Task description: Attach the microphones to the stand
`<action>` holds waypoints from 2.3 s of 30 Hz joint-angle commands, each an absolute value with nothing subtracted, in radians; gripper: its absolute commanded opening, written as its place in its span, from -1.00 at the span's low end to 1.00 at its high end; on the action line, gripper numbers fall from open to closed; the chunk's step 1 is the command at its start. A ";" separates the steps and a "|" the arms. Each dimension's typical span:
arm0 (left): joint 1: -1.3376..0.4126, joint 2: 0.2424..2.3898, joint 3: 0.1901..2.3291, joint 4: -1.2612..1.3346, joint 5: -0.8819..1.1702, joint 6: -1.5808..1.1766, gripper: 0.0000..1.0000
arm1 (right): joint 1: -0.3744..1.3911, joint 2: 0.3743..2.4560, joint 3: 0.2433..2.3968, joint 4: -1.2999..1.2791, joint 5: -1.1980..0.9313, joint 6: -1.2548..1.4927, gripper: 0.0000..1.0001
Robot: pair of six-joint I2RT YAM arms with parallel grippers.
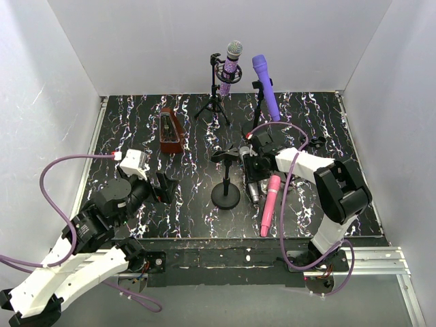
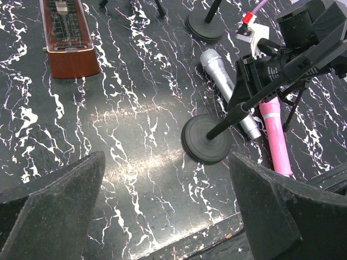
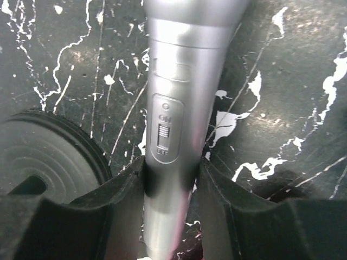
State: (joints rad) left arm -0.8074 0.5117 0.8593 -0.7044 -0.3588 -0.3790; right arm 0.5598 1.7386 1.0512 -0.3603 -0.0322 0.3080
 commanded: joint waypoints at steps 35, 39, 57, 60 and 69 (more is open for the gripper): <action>-0.810 0.721 1.035 -0.241 -0.087 -0.560 0.96 | 0.387 1.264 1.373 -0.351 -0.618 0.173 -0.92; -0.808 0.828 1.124 -0.193 -0.103 -0.603 0.96 | 0.387 1.305 1.501 -0.353 -0.682 0.192 -0.93; -0.808 1.140 1.220 0.210 -0.018 -0.791 0.96 | 0.436 1.307 1.618 -0.325 -0.985 0.330 -0.91; -0.810 1.140 1.210 0.238 -0.063 -0.819 0.95 | 0.437 1.296 1.600 -0.321 -1.003 0.333 -0.91; -0.808 1.167 1.216 0.265 -0.038 -0.873 0.59 | 0.449 1.289 1.580 -0.322 -1.042 0.321 -0.89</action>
